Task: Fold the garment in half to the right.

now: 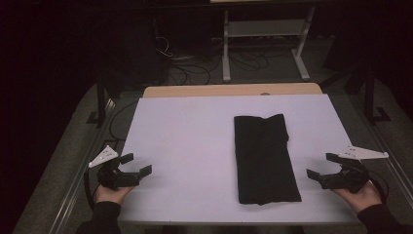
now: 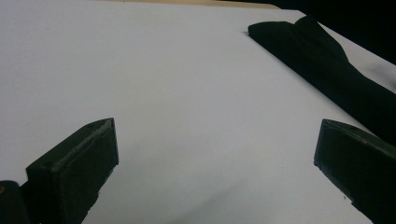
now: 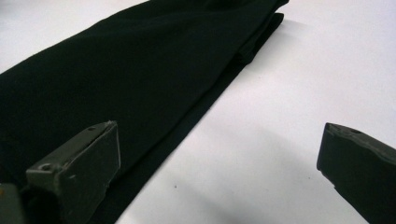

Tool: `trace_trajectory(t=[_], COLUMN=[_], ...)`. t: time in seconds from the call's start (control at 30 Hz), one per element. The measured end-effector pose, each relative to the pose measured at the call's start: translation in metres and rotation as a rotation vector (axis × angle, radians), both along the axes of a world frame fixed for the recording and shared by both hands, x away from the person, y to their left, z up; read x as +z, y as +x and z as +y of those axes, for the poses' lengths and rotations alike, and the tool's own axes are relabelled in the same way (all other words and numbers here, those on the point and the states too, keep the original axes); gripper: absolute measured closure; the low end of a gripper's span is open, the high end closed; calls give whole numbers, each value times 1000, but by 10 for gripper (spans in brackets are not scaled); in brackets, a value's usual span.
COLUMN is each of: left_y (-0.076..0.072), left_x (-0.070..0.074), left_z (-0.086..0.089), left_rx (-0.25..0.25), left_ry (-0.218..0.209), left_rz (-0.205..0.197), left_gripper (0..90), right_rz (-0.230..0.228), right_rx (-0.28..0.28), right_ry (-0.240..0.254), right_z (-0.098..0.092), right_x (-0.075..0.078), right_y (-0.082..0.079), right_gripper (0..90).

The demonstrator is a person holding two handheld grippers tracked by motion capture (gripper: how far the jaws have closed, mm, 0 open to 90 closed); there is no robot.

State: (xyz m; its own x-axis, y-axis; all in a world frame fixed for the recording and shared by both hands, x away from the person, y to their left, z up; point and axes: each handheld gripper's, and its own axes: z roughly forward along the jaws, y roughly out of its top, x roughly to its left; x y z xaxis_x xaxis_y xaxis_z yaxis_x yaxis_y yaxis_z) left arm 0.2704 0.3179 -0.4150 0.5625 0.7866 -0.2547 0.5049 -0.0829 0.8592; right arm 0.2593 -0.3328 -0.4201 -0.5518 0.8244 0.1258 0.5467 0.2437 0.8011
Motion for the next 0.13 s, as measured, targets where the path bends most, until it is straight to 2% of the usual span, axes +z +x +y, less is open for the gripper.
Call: trace_trajectory(t=[0.13], left_y=[-1], left_x=[1], left_z=[1], left_rx=[6], left_ry=[-5], left_rz=[-8], left_gripper=[0], right_rz=[1], right_rx=[1], right_ry=[6], right_z=[0], right_x=[-1], right_y=[0], right_gripper=[0])
